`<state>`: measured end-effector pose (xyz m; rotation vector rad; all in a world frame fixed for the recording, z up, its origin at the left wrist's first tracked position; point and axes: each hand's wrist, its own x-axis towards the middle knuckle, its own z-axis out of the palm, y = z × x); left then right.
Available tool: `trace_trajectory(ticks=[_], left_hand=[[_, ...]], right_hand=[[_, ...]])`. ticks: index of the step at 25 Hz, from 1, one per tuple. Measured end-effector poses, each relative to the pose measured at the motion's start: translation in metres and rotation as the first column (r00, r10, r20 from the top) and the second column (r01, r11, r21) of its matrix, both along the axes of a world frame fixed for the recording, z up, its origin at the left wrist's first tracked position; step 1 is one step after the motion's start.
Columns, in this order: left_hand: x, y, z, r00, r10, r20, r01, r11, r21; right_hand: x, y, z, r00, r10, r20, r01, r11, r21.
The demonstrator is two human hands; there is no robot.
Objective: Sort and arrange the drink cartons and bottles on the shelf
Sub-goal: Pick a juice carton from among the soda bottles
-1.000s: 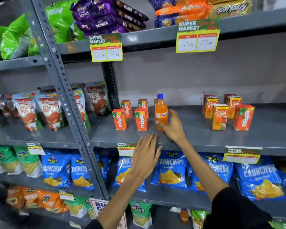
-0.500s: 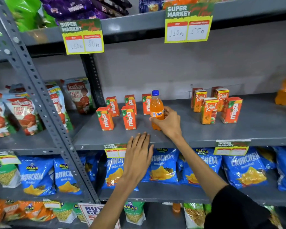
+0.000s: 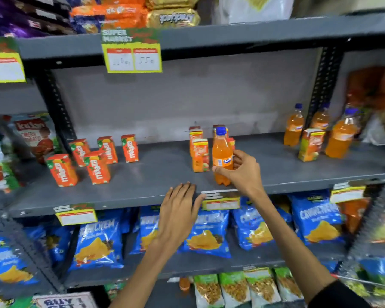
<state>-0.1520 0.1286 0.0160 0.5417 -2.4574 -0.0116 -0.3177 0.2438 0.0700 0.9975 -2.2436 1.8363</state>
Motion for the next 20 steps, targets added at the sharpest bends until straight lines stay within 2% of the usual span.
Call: trace_trajectory(ticks=[6, 10, 15, 20], left_hand=[[-0.066, 0.072, 0.006, 0.999, -0.045, 0.008, 0.045, 0.999, -0.005], [-0.094, 0.091, 0.006, 0.993, -0.044, 0.106, 0.046, 0.999, -0.014], [-0.103, 0.092, -0.003, 0.987, -0.006, 0.160, 0.012, 0.999, -0.036], [-0.103, 0.090, -0.008, 0.983, 0.008, 0.181, -0.001, 0.999, -0.036]], right_hand=[[-0.093, 0.083, 0.006, 0.980, -0.197, -0.003, 0.197, 0.980, 0.026], [-0.139, 0.109, 0.007, 0.972, -0.233, 0.017, 0.234, 0.972, -0.016], [-0.165, 0.113, 0.000, 0.965, -0.262, -0.027, 0.262, 0.965, 0.018], [-0.161, 0.105, -0.005, 0.962, -0.272, 0.018, 0.271, 0.962, 0.028]])
